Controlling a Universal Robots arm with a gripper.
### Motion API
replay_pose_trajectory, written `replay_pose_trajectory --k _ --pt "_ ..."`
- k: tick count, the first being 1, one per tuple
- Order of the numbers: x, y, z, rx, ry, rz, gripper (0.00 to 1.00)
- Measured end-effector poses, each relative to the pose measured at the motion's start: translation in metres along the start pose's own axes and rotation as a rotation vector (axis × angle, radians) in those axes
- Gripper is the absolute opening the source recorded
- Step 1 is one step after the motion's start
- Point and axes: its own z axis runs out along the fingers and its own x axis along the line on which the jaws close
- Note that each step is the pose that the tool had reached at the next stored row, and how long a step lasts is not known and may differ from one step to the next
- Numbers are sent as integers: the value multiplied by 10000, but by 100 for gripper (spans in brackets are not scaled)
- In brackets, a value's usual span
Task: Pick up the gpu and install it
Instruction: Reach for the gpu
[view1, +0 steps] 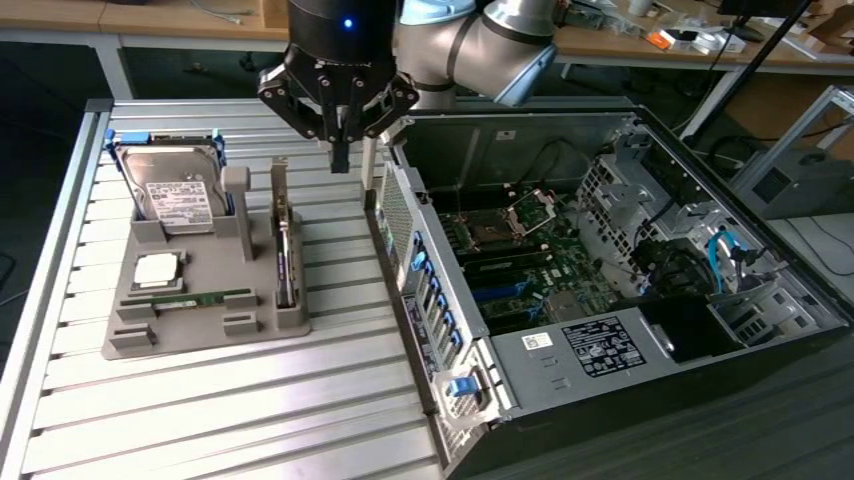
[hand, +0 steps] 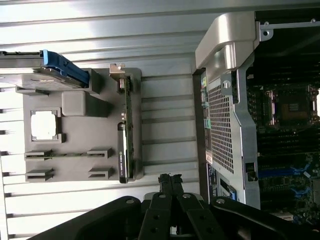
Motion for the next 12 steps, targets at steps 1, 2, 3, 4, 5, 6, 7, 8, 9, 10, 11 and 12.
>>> replay_pose_trajectory --k 1,2,3,4,5,6,7,8,9,10,11,12 --pt "6 0 0 0 0 0 11" --pt "11 -1 0 -1 -1 0 11" --pt "18 -1 0 0 0 0 11" --pt "23 -2 -1 0 0 0 11" --pt "29 -2 -1 0 0 0 11" --pt "33 -3 0 -1 -1 0 11" --pt "40 -3 -1 0 0 0 11" --pt "49 -4 -1 0 0 0 11" --pt "54 -4 -1 0 0 0 11" --pt "60 -5 -2 0 0 0 11" --pt "66 -5 -1 -1 -1 0 11" --pt "72 -5 -2 0 -1 0 11"
